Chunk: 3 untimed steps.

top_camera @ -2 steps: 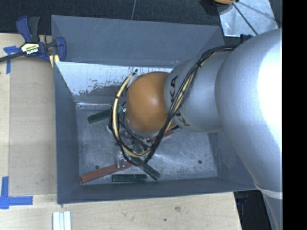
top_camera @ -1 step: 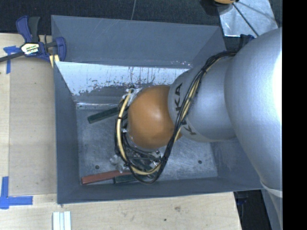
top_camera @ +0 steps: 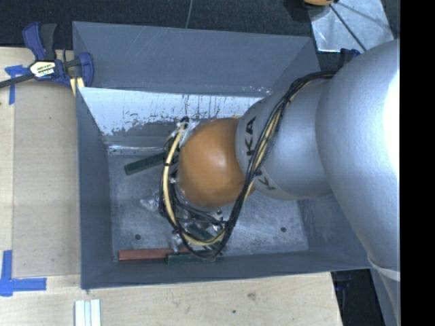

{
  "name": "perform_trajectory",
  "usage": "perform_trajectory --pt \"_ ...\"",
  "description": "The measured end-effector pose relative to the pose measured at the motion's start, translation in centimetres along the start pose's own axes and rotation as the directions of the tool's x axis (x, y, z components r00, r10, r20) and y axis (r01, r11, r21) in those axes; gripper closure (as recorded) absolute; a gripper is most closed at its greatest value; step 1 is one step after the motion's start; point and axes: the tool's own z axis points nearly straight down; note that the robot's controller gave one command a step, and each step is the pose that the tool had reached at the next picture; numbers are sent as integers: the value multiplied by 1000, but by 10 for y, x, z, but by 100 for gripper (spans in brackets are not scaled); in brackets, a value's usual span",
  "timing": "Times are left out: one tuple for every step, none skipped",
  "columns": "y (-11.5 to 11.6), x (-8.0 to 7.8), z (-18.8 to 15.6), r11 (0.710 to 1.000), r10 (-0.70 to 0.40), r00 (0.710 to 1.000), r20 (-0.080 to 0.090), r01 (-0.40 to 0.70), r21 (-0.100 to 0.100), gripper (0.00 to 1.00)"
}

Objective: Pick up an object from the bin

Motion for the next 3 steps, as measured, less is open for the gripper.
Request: perform_trajectory --pt "0 0 0 1000 0 1000 0 0 0 0" --pt "-100 7 3 930 -368 929 -34 368 -18 100" --pt "-99 9 6 930 -368 929 -42 367 -24 0"
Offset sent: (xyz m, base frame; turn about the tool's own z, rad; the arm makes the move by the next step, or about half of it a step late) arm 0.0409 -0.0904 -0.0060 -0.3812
